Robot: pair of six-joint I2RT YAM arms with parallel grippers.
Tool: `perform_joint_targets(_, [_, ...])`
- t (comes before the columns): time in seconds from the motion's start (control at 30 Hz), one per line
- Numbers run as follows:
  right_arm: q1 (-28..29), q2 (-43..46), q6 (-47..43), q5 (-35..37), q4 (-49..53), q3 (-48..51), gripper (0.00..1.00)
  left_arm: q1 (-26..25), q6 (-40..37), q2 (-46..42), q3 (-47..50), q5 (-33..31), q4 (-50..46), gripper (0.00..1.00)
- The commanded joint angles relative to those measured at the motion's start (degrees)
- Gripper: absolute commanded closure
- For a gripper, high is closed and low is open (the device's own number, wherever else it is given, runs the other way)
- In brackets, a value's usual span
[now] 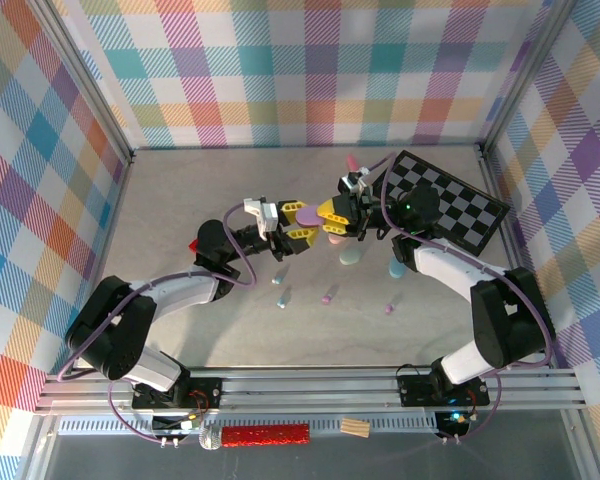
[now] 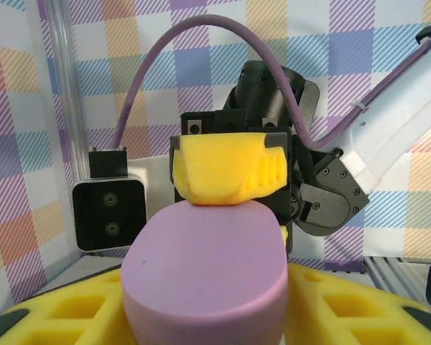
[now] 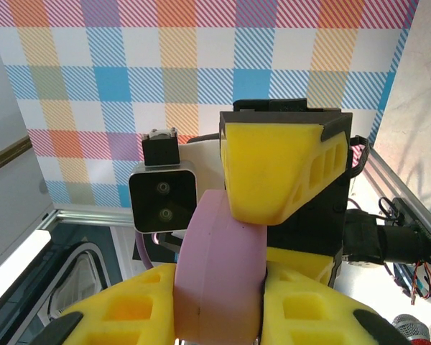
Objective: Insert the wireless bluetooth earbuds into the charging case
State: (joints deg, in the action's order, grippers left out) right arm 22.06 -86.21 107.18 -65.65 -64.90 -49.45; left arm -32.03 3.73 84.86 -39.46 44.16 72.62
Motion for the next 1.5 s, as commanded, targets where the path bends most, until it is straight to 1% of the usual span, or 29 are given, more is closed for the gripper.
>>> perform_joint_targets(0.0, [-0.1, -0.4, -0.6, 0.8, -1.8, 0.5, 1.00, 0.2, 0.4, 0.3, -1.9, 3.3, 3.7, 0.56])
perform_joint_targets(0.13, [-0.1, 0.0, -2.4, 0.8, 0.6, 0.5, 0.99, 0.2, 0.1, 0.3, -1.8, 3.7, 3.6, 0.60])
perform_joint_targets(0.2, [-0.1, 0.5, -3.8, 1.0, 2.3, 0.3, 0.85, 0.3, -0.1, 0.2, -1.6, 3.7, 3.5, 0.61])
perform_joint_targets(0.27, [-0.3, 1.7, -6.6, 1.3, 5.2, 0.1, 0.67, 0.3, -0.2, 0.1, -1.3, 3.9, 3.2, 0.62])
perform_joint_targets(0.33, [-1.1, 4.0, -12.1, 2.4, 12.2, 0.1, 0.49, 0.4, -0.2, -0.4, -0.9, 4.0, 2.3, 0.62])
perform_joint_targets(0.4, [-2.0, 7.4, -22.4, 3.7, 24.9, -0.6, 0.37, 0.6, -0.7, -1.3, -0.5, 4.3, -0.2, 0.62])
perform_joint_targets(0.47, [-2.8, 11.2, -36.6, 6.2, 42.5, -2.8, 0.26, 0.7, -2.3, -3.0, 0.1, 4.2, -4.7, 0.62])
perform_joint_targets(0.57, [-2.8, 14.2, -56.1, 11.0, 64.2, -8.1, 0.20, 1.0, -4.8, -6.3, 0.0, 4.5, -15.1, 0.62])
perform_joint_targets(0.63, [-2.6, 16.2, -67.6, 15.2, 72.9, -10.6, 0.18, 1.1, -6.6, -8.4, -0.8, 5.5, -23.2, 0.62])
perform_joint_targets(0.67, [-2.4, 17.3, -72.8, 17.0, 75.7, -11.3, 0.16, 1.1, -7.5, -9.4, -1.2, 6.0, -27.2, 0.62])
perform_joint_targets(0.8, [-0.5, 20.4, -90.4, 20.6, 81.8, -13.2, 0.13, 1.1, -9.4, -12.1, -3.3, 9.0, -39.2, 0.62])
perform_joint_targets(0.87, [2.2, 21.4, -100.1, 23.5, 85.9, -14.6, 0.12, 1.1, -9.9, -13.0, -4.7, 10.6, -44.4, 0.62])
perform_joint_targets(0.93, [6.1, 22.8, -109.3, 25.8, 87.8, -14.5, 0.10, 1.0, -10.1, -13.7, -5.6, 11.7, -47.8, 0.62])
perform_joint_targets(1.0, [9.1, 23.9, -114.7, 27.8, 87.5, -13.7, 0.09, 1.0, -10.5, -14.4, -5.7, 11.9, -49.2, 0.62])
perform_joint_targets(1.17, [12.5, 23.8, -117.2, 32.2, 84.9, -12.7, 0.09, 0.9, -10.7, -15.9, -5.5, 12.4, -49.9, 0.62])
perform_joint_targets(1.23, [13.9, 22.9, -118.2, 35.1, 84.9, -12.8, 0.09, 0.8, -10.6, -16.1, -5.6, 12.7, -50.0, 0.62])
perform_joint_targets(1.3, [14.3, 21.8, -118.5, 37.5, 85.2, -13.2, 0.09, 0.6, -10.7, -16.2, -5.8, 12.8, -50.1, 0.62])
perform_joint_targets(1.47, [14.6, 20.5, -118.7, 39.3, 85.1, -13.6, 0.09, 0.3, -10.7, -16.5, -6.1, 12.9, -50.4, 0.62])
